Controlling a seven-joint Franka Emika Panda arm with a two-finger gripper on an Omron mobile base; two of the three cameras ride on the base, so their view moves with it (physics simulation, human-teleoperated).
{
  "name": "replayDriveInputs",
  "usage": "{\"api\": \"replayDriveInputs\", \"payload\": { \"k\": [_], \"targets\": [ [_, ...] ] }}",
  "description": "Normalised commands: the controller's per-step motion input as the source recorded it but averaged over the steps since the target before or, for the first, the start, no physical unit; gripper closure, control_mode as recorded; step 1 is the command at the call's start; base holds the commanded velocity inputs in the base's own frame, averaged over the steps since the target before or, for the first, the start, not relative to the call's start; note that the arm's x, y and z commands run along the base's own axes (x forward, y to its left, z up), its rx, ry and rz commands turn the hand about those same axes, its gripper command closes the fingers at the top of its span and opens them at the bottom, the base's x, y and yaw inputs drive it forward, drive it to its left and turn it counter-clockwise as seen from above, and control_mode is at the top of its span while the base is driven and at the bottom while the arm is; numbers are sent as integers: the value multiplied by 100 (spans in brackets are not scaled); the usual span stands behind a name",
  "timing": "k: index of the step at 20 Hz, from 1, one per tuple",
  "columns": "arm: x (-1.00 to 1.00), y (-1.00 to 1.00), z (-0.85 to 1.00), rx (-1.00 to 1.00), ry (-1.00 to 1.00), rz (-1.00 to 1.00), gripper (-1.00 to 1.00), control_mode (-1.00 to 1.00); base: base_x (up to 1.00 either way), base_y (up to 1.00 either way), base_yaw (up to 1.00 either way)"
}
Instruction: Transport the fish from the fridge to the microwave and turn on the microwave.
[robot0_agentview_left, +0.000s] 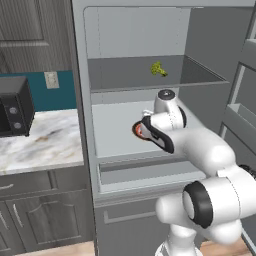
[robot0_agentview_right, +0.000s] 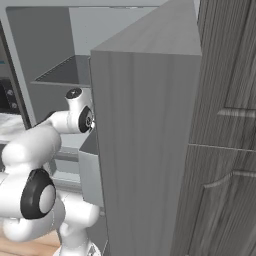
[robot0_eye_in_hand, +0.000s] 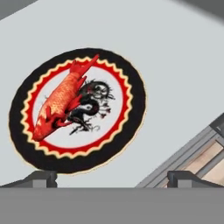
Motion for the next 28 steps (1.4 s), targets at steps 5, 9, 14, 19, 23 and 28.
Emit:
{"api": "replayDriveInputs", "payload": {
  "k": [5, 9, 14, 19, 23, 28],
  "targets": [
    [9, 0, -5, 0, 0, -1, -100, -100, 0, 0, 0],
    [13, 0, -4, 0, 0, 0, -100, -100, 0, 0, 0],
    [19, 0, -9, 0, 0, -1, -100, -100, 0, 0, 0],
    [23, 0, -7, 0, 0, -2, -100, -100, 0, 0, 0],
    [24, 0, -2, 1, 0, -2, -100, -100, 0, 0, 0],
    [23, 0, -6, 0, 0, -2, -100, -100, 0, 0, 0]
  ]
}}
